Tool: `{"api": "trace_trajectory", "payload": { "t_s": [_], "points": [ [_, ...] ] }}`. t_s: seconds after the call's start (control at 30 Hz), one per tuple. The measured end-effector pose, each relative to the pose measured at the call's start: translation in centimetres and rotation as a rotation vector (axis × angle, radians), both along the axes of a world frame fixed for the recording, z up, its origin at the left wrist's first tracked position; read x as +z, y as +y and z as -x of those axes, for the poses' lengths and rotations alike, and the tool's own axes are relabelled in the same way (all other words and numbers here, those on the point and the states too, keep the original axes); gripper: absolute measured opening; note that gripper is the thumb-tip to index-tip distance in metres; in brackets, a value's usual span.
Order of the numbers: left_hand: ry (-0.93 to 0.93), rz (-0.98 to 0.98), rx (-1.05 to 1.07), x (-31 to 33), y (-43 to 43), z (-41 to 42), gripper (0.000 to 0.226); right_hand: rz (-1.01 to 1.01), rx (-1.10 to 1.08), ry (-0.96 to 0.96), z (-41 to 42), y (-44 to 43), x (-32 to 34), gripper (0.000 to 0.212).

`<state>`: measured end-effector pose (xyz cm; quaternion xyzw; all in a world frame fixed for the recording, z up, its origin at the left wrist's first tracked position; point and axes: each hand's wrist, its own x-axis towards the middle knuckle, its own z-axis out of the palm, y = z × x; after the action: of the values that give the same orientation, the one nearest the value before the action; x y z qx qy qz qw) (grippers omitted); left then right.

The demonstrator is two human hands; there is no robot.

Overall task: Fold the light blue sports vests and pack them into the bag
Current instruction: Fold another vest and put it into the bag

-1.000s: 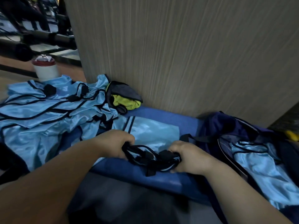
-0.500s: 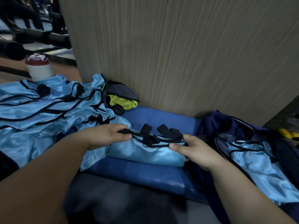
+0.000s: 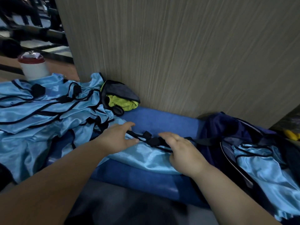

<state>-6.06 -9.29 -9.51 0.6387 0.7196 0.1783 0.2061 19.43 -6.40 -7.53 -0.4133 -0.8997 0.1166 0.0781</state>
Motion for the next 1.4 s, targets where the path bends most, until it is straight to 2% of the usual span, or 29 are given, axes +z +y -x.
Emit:
{"api": "trace_trajectory", "payload": {
  "t_s": [0.1,0.27,0.3,0.37,0.47,0.53,0.6,0.77,0.87,1.0,1.07,1.1,1.17,1.23,1.27,1.33,1.4],
  "points": [
    [0.062,0.088,-0.027,-0.1,0.2,-0.1,0.078,0.16,-0.025,-0.057,0.0,0.4,-0.2,0.091],
    [0.133,0.007,-0.183,0.5,-0.1,-0.9,0.038,0.269,-0.053,0.025,0.2,0.9,-0.6,0.08],
    [0.135,-0.008,-0.202,0.5,-0.2,-0.9,0.032,0.256,-0.063,0.026,0.3,0.8,-0.5,0.081],
    [0.095,-0.06,-0.237,0.6,-0.2,-0.9,0.024,0.146,-0.063,-0.094,0.7,0.3,-0.2,0.086],
    [-0.083,-0.143,-0.298,0.9,-0.5,-1.1,0.016,0.018,0.008,-0.232,1.4,-0.1,-0.3,0.068],
    [-0.181,-0.158,-0.352,1.3,-0.7,-1.3,0.023,0.121,0.005,-0.153,1.4,-0.2,-0.2,0.059],
    [-0.203,-0.183,-0.395,1.7,-0.8,-1.6,0.031,0.254,-0.006,-0.018,1.3,-0.3,-0.2,0.042],
    [-0.262,-0.387,-0.416,3.0,-0.4,-3.0,0.025,0.269,-0.046,0.255,0.6,-1.0,0.5,0.027],
    [-0.251,-0.543,-0.315,3.1,0.1,-4.7,0.021,0.21,-0.108,0.421,-0.3,-1.2,1.2,0.027],
    [-0.201,-0.627,-0.032,3.0,0.9,-8.2,0.048,0.178,-0.188,0.594,-2.5,-1.3,2.2,0.024],
    [-0.329,-0.547,0.145,3.4,1.1,-10.4,0.06,0.191,-0.224,0.669,-3.8,-1.4,2.7,0.018],
    [-0.458,-0.473,0.239,3.5,1.1,-11.4,0.064,0.197,-0.249,0.704,-4.4,-1.3,2.8,0.016],
    [-0.853,-0.275,0.372,3.6,0.7,-13.4,0.067,0.19,-0.306,0.76,-5.6,-1.4,3.3,0.016],
    [-1.265,-0.041,0.356,3.8,0.3,-15.2,0.055,0.179,-0.345,0.811,-6.7,-1.5,4.0,0.014],
    [-1.401,0.055,0.313,4.1,0.1,-16.1,0.044,0.167,-0.355,0.826,-7.3,-1.5,4.3,0.014],
    [-1.542,0.137,0.219,4.8,0.2,-17.7,0.027,0.122,-0.376,0.819,-8.5,-1.7,5.0,0.018],
    [-1.562,0.075,0.164,5.7,0.9,-19.4,0.02,0.068,-0.408,0.787,-10.0,-1.9,5.8,0.029]
  ]
}}
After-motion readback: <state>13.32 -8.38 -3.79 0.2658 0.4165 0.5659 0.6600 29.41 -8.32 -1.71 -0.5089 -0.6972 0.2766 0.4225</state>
